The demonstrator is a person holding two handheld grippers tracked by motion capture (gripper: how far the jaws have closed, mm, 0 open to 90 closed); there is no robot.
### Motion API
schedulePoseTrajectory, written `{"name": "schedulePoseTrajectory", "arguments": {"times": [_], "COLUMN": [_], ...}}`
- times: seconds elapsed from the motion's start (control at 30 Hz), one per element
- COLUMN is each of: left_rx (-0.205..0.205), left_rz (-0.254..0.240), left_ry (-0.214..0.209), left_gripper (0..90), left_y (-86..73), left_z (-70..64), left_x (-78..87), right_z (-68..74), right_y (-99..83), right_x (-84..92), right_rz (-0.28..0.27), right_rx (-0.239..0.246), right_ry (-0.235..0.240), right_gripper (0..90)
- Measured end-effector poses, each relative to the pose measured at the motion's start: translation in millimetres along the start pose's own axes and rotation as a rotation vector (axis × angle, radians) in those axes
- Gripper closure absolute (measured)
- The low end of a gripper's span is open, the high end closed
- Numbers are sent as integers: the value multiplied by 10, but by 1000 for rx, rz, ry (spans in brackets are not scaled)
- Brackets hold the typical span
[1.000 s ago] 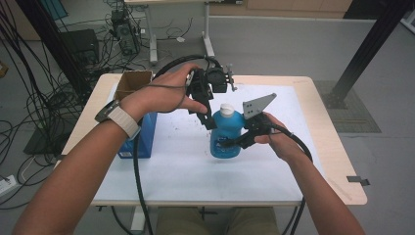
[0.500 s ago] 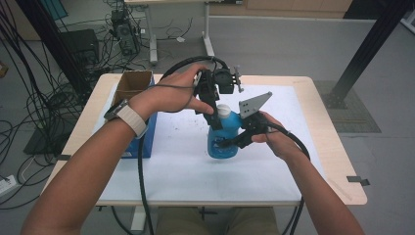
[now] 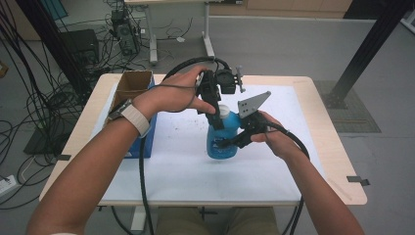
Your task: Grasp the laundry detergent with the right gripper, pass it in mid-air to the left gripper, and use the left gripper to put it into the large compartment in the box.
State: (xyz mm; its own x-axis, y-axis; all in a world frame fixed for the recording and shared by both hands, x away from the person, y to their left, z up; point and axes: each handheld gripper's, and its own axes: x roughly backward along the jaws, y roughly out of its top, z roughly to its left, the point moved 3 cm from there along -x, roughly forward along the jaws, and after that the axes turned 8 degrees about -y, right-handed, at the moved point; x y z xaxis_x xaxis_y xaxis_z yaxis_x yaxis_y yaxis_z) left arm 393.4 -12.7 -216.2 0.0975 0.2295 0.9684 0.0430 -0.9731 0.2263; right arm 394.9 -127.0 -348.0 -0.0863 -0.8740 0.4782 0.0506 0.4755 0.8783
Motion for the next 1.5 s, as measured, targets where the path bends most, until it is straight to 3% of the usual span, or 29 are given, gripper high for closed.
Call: {"name": "schedulePoseTrajectory", "arguments": {"times": [1.5], "left_rx": [14], "left_rz": [4], "left_ry": [6], "left_gripper": [58], "left_y": [-7], "left_z": [-5], "left_x": [-31], "right_z": [14], "right_y": [11], "right_x": [7], "right_rz": [3], "right_rx": [6], "right_ry": [5], "right_gripper": [421]}}
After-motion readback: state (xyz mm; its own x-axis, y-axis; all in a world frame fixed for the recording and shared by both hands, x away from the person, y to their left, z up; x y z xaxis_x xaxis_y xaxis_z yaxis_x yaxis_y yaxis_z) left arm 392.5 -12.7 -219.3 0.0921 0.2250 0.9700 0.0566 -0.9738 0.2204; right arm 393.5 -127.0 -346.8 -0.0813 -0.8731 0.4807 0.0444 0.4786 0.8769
